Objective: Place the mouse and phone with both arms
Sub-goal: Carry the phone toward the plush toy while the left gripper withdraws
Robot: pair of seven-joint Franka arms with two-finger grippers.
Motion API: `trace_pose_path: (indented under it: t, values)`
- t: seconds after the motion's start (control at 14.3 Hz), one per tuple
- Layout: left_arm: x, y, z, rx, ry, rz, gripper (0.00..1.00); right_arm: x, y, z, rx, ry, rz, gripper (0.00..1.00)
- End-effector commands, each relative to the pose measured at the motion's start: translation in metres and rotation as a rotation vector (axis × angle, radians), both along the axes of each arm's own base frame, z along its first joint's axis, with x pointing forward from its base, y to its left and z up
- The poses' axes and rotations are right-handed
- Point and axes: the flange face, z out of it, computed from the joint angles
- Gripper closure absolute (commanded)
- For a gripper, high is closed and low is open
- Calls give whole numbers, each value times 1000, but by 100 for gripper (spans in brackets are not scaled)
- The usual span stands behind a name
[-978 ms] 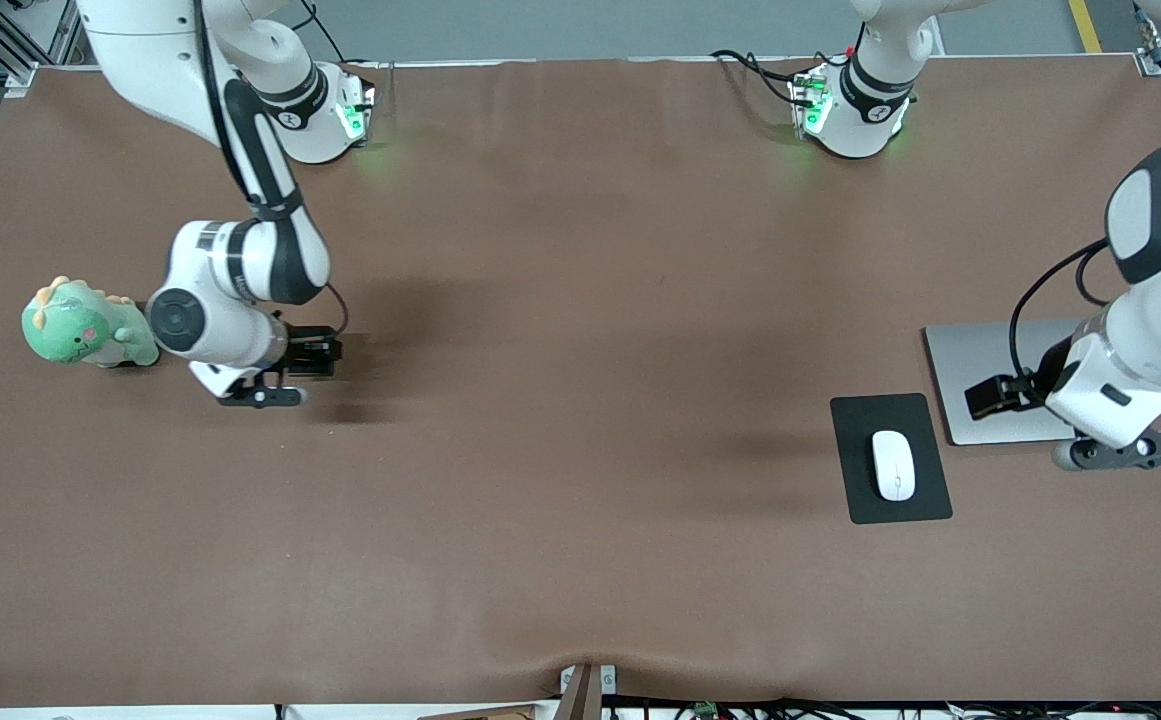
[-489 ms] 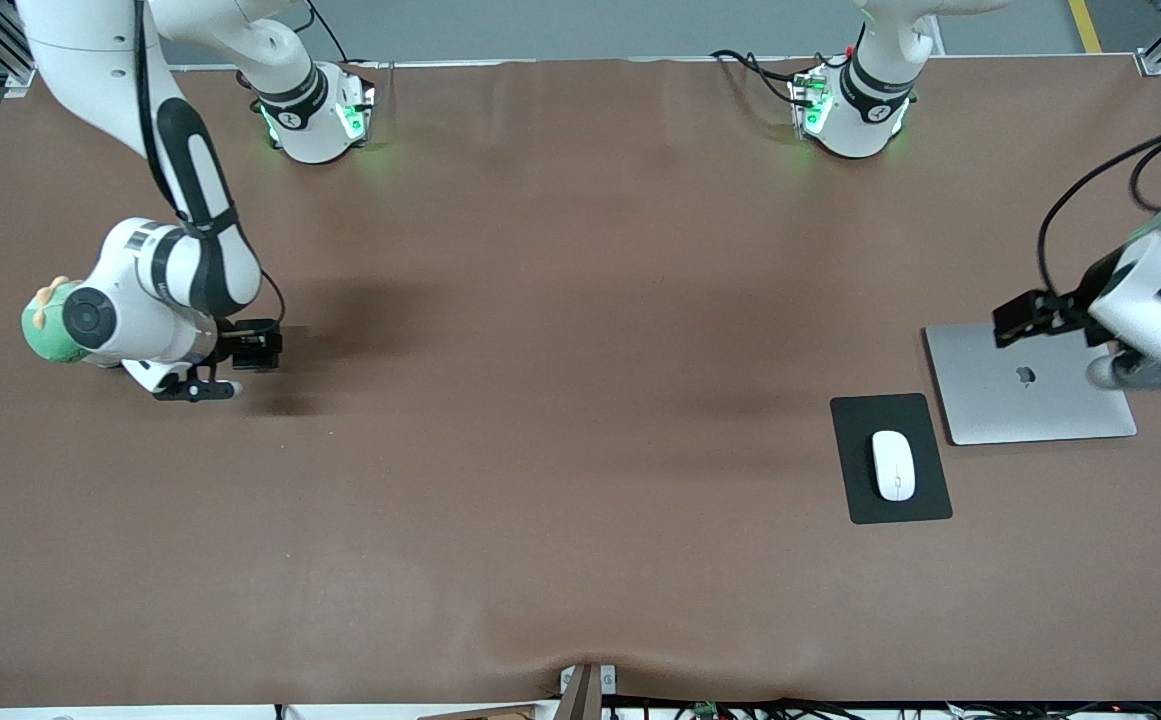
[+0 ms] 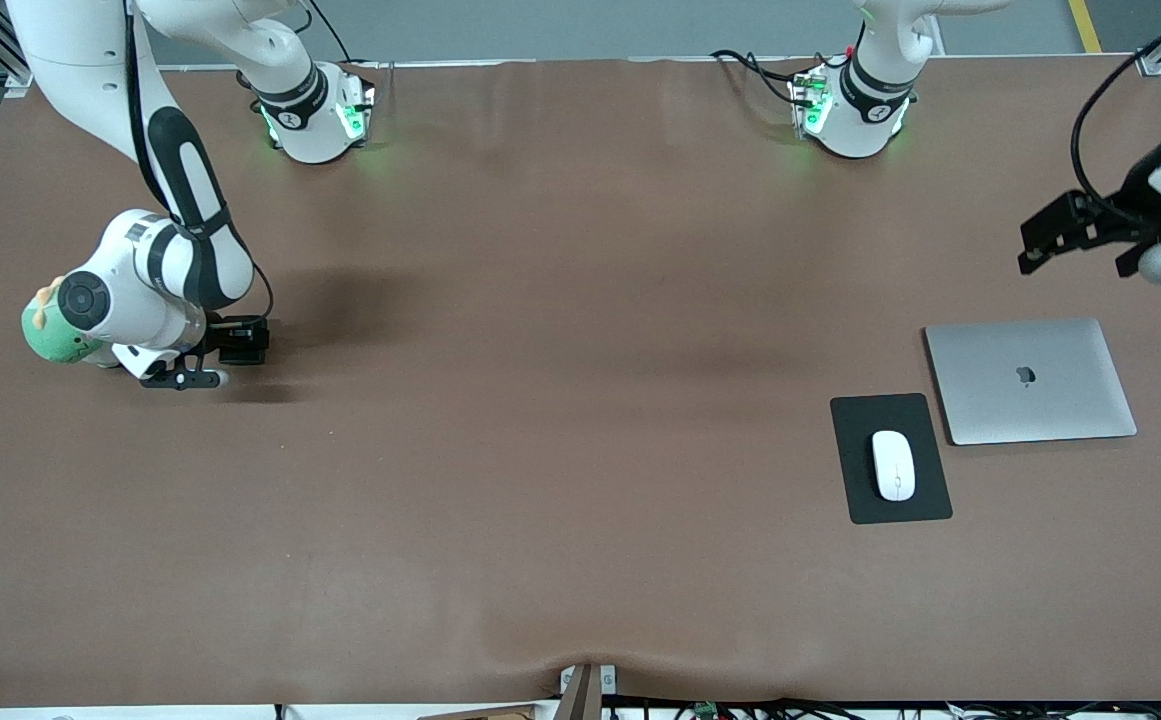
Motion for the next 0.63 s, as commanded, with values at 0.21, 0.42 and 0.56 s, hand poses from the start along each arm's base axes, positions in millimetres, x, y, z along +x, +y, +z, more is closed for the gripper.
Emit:
trace_pose_path:
  t: [0.21,0.42,0.56]
  values:
    - [-19,31,-1,-5,31,-66,0,-5,-1,-8,-6,12,7,0]
    - [-25,24,0,4,60,-80,0,9,7,4,2,-3,18,0]
    - [-28,14,1,6,67,-66,0,29,16,26,39,25,29,0]
